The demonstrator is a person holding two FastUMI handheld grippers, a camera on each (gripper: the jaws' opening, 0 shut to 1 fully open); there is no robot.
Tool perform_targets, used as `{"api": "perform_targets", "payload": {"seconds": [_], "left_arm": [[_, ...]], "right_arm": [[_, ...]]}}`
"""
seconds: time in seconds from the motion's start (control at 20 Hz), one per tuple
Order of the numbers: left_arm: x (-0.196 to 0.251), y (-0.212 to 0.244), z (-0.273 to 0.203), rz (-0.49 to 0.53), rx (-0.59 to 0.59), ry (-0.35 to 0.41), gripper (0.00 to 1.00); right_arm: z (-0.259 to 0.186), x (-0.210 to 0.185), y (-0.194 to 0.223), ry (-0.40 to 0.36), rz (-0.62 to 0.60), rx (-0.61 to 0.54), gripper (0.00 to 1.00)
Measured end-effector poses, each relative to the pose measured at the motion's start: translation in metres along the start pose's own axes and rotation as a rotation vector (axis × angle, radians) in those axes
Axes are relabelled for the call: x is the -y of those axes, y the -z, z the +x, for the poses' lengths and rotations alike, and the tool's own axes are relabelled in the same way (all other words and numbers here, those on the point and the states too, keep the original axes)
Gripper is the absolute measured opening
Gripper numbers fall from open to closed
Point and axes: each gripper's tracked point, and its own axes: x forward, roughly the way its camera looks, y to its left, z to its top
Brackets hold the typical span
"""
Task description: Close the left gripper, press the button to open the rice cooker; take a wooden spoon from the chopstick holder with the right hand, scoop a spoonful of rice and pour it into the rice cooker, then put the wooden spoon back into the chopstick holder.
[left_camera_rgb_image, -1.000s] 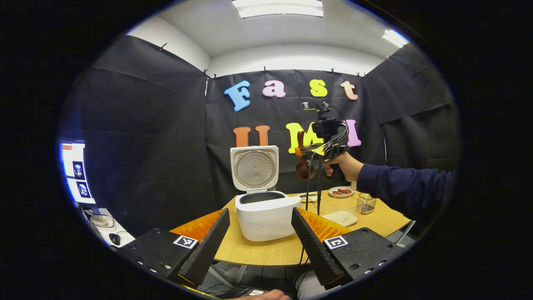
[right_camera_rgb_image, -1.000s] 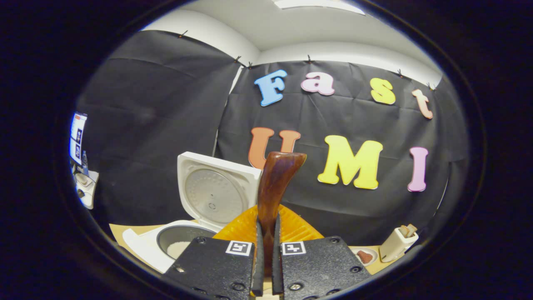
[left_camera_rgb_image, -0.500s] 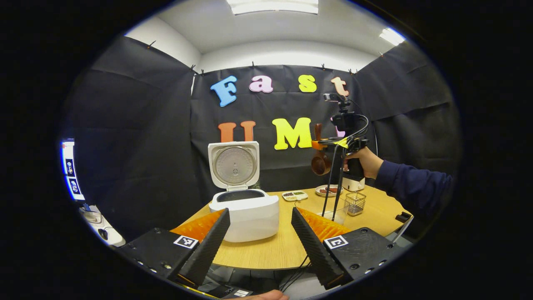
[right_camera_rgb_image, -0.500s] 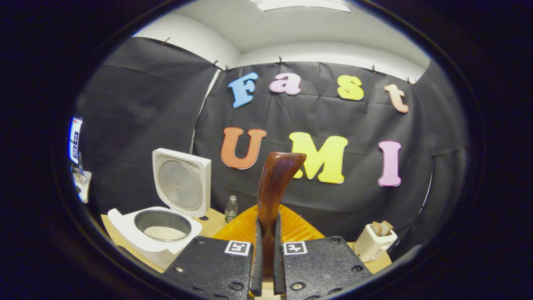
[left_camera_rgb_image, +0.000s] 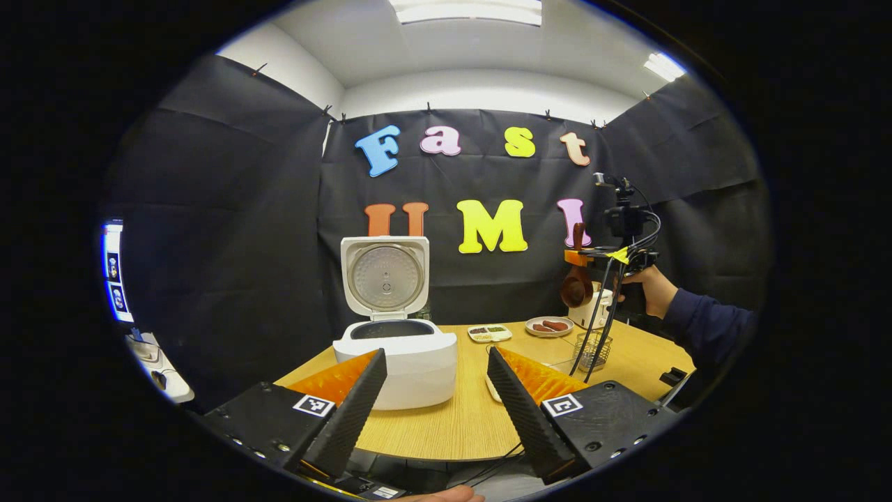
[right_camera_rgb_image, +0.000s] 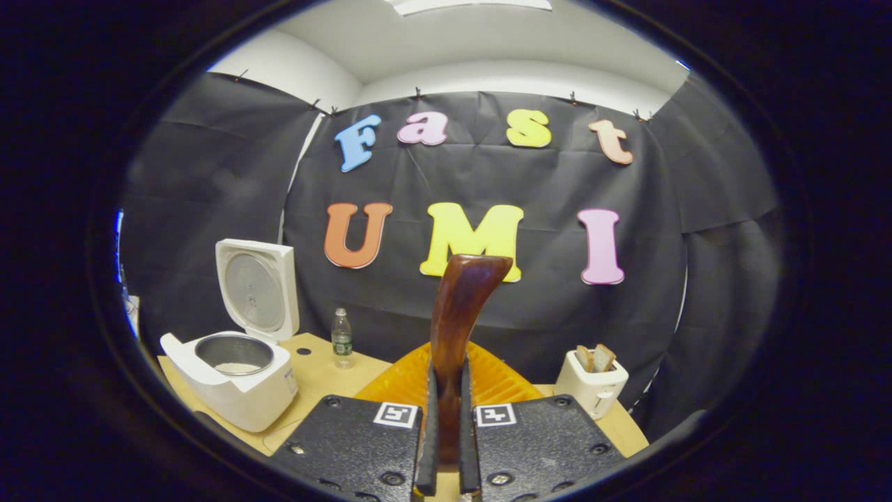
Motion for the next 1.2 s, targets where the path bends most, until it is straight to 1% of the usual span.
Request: {"api": "perform_targets", "payload": {"seconds": [0.15,0.3,0.5,0.65,0.85,0.95,1.0,1.05,1.1,1.15,1.2], "left_arm": [[0.002,-0.003,0.006,0.000,0.002,-0.007,0.93],[0.004,-0.003,0.008,-0.005,0.008,-0.010,0.93],[0.005,0.004,0.017,-0.013,-0.014,-0.022,0.93],[0.006,0.004,0.024,-0.009,-0.020,-0.033,0.93],[0.016,0.006,0.033,-0.008,-0.029,-0.026,0.93],[0.016,0.004,0.041,0.001,-0.021,-0.026,0.93],[0.014,0.002,0.045,0.005,-0.018,-0.030,0.93],[0.012,0.004,0.050,0.009,-0.022,-0.034,0.93],[0.011,0.005,0.057,0.010,-0.027,-0.040,0.93],[0.007,0.004,0.064,0.011,-0.029,-0.048,0.93],[0.002,0.004,0.071,0.010,-0.030,-0.057,0.93]], "right_arm": [[-0.005,0.020,0.017,0.027,-0.002,-0.033,0.18],[-0.013,0.039,0.029,0.049,-0.002,-0.037,0.19],[-0.011,0.058,0.057,0.069,0.052,-0.066,0.20],[-0.007,0.071,0.073,0.082,0.058,-0.089,0.20],[-0.001,0.074,0.081,0.062,0.074,-0.091,0.20],[-0.003,0.077,0.083,0.060,0.082,-0.087,0.23],[-0.001,0.081,0.085,0.068,0.078,-0.083,0.34],[-0.001,0.086,0.077,0.083,0.073,-0.066,0.42],[-0.006,0.093,0.069,0.110,0.056,-0.036,0.63],[-0.010,0.098,0.059,0.127,0.034,-0.003,0.63],[-0.016,0.096,0.051,0.136,0.015,0.024,0.73]]}}
